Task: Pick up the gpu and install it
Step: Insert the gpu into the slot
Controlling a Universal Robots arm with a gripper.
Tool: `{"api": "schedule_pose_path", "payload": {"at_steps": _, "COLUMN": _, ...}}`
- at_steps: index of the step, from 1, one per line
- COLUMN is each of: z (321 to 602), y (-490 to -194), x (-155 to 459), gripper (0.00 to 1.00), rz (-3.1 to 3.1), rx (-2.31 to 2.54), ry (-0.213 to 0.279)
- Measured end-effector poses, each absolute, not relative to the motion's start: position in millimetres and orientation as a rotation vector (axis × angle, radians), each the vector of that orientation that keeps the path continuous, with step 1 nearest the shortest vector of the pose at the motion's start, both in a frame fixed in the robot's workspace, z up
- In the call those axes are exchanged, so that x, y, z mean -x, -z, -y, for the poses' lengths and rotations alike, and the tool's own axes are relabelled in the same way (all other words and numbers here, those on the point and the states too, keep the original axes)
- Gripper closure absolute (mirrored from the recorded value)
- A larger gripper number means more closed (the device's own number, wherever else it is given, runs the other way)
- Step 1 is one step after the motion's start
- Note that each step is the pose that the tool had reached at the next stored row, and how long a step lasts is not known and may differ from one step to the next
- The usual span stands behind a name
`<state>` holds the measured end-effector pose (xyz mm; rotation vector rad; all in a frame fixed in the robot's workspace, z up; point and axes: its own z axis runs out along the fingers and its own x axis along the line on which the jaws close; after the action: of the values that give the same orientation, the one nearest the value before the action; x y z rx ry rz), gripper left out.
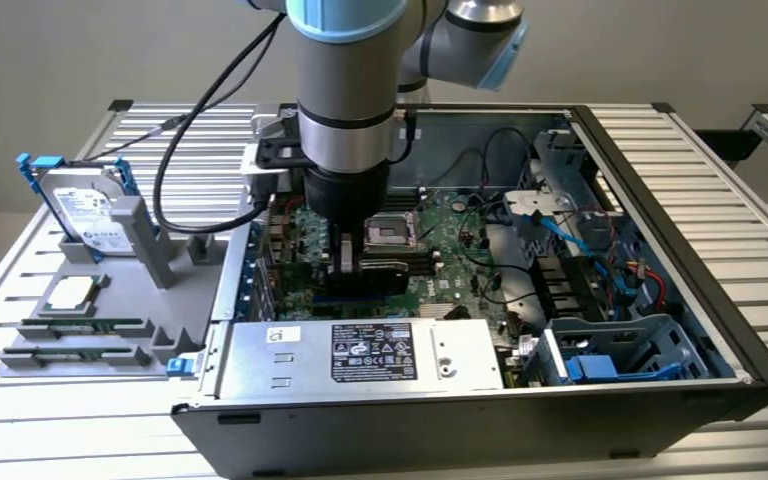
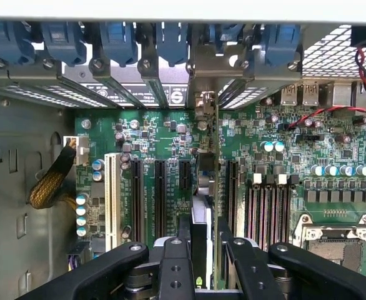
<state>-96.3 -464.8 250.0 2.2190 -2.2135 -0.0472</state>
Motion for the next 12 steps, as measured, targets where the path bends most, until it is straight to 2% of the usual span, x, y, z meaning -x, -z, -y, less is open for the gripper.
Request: {"api": "schedule_pose_path", "payload": {"at_steps": 12, "z": 465.4, "y": -250.0, "x": 94.6, "gripper": 0.73, "rz": 2.213, "rx": -2.219, "ry": 0.051}}
